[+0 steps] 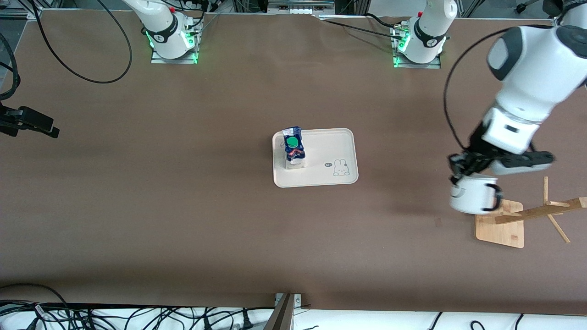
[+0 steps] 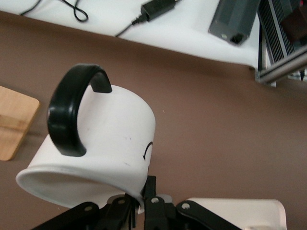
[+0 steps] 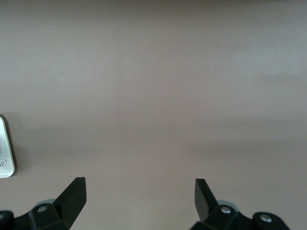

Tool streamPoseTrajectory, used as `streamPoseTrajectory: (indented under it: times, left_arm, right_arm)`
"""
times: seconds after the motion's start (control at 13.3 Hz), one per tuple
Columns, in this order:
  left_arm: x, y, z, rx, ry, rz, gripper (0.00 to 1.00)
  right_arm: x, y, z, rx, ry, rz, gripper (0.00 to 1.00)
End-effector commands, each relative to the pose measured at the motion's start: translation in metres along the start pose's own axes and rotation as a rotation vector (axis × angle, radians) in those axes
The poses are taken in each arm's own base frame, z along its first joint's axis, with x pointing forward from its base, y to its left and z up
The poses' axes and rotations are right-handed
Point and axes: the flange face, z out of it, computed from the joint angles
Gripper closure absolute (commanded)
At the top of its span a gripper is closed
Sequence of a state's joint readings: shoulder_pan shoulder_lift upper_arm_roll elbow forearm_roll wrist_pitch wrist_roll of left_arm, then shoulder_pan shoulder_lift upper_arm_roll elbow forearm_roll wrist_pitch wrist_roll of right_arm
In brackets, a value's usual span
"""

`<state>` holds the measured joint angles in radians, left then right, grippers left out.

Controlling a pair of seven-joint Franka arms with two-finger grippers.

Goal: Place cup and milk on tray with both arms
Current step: 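Lift the mug off the stand and carry it to the tray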

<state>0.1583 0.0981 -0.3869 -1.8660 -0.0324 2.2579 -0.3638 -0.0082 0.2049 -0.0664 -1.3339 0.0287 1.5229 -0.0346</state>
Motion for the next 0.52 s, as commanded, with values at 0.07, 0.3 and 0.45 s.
streamPoseTrajectory:
  times: [0.07, 0.3, 0.45]
  left_arm:
    - [-0.049, 0.088, 0.038, 0.004, -0.213, 0.207, 1.00]
    - [-0.068, 0.153, 0.075, -0.010, -0.386, 0.290, 1.00]
    - [-0.071, 0.186, 0.127, 0.038, -0.534, 0.367, 1.00]
  right_arm:
    - [-0.004, 0.000, -0.001, 0.001, -0.009, -0.010, 0.00]
    - [-0.003, 0.001, 0.001, -0.004, -0.007, -0.001, 0.00]
    - [0.001, 0.002, 0.008, -0.007, -0.018, 0.000, 0.00]
